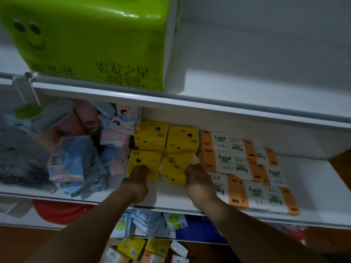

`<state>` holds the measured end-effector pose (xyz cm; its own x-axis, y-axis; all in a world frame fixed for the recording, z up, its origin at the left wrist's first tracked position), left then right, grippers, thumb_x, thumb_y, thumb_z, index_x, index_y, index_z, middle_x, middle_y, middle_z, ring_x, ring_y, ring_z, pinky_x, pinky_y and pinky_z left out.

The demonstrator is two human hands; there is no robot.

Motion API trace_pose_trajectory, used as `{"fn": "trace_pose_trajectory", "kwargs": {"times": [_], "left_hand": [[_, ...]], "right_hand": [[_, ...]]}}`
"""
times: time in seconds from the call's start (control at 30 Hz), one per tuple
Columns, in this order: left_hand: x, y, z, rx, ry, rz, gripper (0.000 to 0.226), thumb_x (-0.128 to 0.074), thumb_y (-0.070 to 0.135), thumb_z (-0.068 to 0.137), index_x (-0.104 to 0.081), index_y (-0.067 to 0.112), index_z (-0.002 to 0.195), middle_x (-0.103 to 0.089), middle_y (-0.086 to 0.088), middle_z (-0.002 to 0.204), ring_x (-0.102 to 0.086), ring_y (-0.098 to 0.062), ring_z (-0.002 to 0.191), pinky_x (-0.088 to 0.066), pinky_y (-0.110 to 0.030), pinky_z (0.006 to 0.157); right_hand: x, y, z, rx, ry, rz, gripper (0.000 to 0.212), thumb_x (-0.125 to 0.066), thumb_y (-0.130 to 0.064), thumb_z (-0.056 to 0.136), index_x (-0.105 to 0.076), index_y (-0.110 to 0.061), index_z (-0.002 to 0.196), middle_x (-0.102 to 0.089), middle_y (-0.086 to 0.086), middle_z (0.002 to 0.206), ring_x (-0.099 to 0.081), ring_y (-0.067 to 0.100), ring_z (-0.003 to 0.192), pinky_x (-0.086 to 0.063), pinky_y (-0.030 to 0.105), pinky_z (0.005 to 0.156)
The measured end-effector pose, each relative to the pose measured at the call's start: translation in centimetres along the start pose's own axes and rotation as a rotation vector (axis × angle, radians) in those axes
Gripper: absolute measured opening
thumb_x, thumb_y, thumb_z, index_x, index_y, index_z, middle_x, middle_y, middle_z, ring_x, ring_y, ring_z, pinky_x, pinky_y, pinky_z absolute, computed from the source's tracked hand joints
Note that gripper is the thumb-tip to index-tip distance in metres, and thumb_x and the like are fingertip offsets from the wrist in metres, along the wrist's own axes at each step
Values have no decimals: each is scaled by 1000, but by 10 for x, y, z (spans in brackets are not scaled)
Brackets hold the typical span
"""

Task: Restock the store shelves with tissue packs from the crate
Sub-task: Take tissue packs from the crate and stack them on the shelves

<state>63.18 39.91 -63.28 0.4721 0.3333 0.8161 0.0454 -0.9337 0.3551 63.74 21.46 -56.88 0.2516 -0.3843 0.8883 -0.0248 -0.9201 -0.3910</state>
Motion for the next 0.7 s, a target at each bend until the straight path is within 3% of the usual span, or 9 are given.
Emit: {"fn": "trace_pose_trajectory", "kwargs": {"times": [0.1, 0.2, 0.33, 0.43, 0.57, 0.7], "left_hand": [[2, -2, 7, 24, -12, -33, 71, -49, 20, 90, -9, 16, 149, 1, -6, 156, -24, -27, 140, -32, -37, 107], [3, 4, 6, -23, -14, 9, 73, -50, 20, 91, -7, 14, 149, 4, -7, 157, -9, -26, 145, -25, -34, 112], [2, 9, -12, -47, -53, 117, 79, -45, 34, 89, 2, 16, 150, 10, -9, 158, 5, -29, 146, -18, -37, 116], [13, 21, -34, -60, -82, 118, 78, -47, 34, 92, 2, 16, 150, 7, -12, 158, 4, -32, 146, -14, -37, 117], [45, 49, -67, -109, -69, 76, 77, -51, 35, 92, -4, 16, 151, 4, -12, 158, 0, -30, 146, -15, -37, 115], [72, 77, -116, -168, -90, 78, 78, -51, 39, 93, -3, 19, 151, 6, -11, 158, 3, -29, 146, -13, -39, 117]], "right_hand": [[-17, 8, 9, -79, -73, 39, 24, -42, -5, 93, -53, -6, 114, -50, 14, 119, -53, 30, 106, -41, 31, 78], [-37, 21, 17, -220, -186, 100, 16, -41, -10, 94, -49, -10, 107, -49, 16, 123, -51, 28, 109, -46, 32, 87], [-36, 15, 4, -214, -297, 83, 62, -46, -16, 92, -19, -15, 147, -21, 15, 152, -36, 34, 133, -40, 34, 103], [-19, -2, -22, -116, -325, 160, 55, -46, -22, 93, -30, -16, 145, -37, 14, 142, -46, 32, 123, -43, 34, 101], [18, -16, -62, -104, -363, 186, 42, -46, -22, 96, -46, -5, 134, -46, 15, 138, -47, 29, 121, -42, 29, 99], [63, -25, -110, -116, -349, 199, 46, -45, -28, 98, -39, -13, 142, -38, 9, 147, -43, 23, 129, -35, 23, 98]]}}
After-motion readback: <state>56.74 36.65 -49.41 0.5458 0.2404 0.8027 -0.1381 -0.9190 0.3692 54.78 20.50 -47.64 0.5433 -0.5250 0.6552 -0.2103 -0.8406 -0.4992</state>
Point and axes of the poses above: each hand's wrist, its own z-axis towards the middle knuckle, its own x-axis out of the back of the hand, y = z × x, the point moved 10 cm from there along z, towards the middle knuckle
